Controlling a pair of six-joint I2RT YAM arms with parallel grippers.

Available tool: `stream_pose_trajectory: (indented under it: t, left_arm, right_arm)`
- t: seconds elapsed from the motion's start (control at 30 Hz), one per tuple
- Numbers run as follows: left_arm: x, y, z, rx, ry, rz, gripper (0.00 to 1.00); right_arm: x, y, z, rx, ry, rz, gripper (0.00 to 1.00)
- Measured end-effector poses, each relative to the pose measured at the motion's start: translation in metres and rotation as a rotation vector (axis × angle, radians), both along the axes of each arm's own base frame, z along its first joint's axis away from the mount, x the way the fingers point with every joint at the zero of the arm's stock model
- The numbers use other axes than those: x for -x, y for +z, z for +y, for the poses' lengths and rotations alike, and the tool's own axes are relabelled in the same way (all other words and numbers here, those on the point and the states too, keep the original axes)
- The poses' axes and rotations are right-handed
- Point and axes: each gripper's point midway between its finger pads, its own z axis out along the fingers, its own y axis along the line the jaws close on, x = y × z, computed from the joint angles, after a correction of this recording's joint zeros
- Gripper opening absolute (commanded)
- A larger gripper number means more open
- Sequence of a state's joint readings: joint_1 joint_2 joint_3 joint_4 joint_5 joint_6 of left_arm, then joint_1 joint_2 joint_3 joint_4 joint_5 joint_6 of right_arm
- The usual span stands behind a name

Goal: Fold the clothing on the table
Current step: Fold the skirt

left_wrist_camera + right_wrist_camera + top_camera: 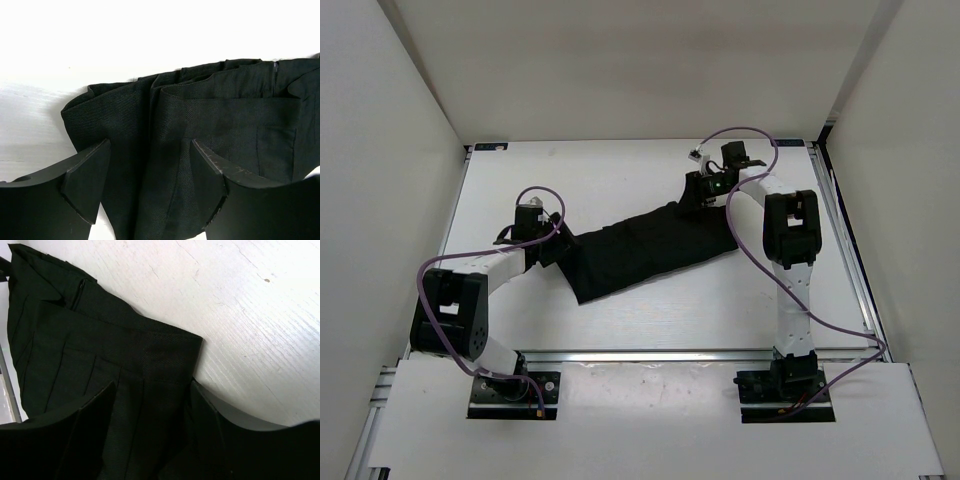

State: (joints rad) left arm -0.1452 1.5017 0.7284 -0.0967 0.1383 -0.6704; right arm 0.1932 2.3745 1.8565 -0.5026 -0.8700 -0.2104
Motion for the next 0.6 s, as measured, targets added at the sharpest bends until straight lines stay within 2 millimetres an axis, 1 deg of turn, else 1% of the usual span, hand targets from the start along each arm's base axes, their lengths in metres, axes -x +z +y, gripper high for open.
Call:
stream_pose_trajectory:
  t: [0.13, 0.17, 0.3, 0.37, 0.43, 0.47, 0.53, 0.6]
  left_arm:
    - [0.000, -0.001, 0.000, 0.001, 0.001, 0.003, 0.74]
    - [0.000, -0.002, 0.000, 0.001, 0.001, 0.005, 0.74]
    - [0.001, -0.003, -0.001, 0.003, -0.001, 0.010, 0.74]
    - [0.001, -0.003, -0.001, 0.004, -0.002, 0.011, 0.74]
    - [0.001, -0.004, -0.001, 0.004, -0.003, 0.012, 0.74]
    - [0.001, -0.004, -0.001, 0.005, -0.003, 0.012, 0.75]
    - [0.001, -0.004, 0.000, 0.005, -0.001, 0.013, 0.74]
    - [0.001, -0.004, 0.000, 0.006, 0.001, 0.013, 0.74]
  right_arm:
    - [-0.002, 0.000, 0.000, -0.004, -0.008, 0.004, 0.65]
    - [-0.002, 0.001, 0.001, -0.005, -0.010, 0.005, 0.67]
    - [-0.004, 0.003, 0.004, -0.009, -0.013, 0.003, 0.81]
    - [-0.005, 0.004, 0.007, -0.011, -0.012, -0.004, 0.82]
    - [-0.006, 0.005, 0.008, -0.011, -0.012, -0.008, 0.79]
    - [-0.006, 0.005, 0.010, -0.011, -0.010, -0.009, 0.78]
    - [-0.005, 0.005, 0.013, -0.011, -0.006, -0.012, 0.72]
    - [-0.005, 0.005, 0.014, -0.011, -0.002, -0.015, 0.62]
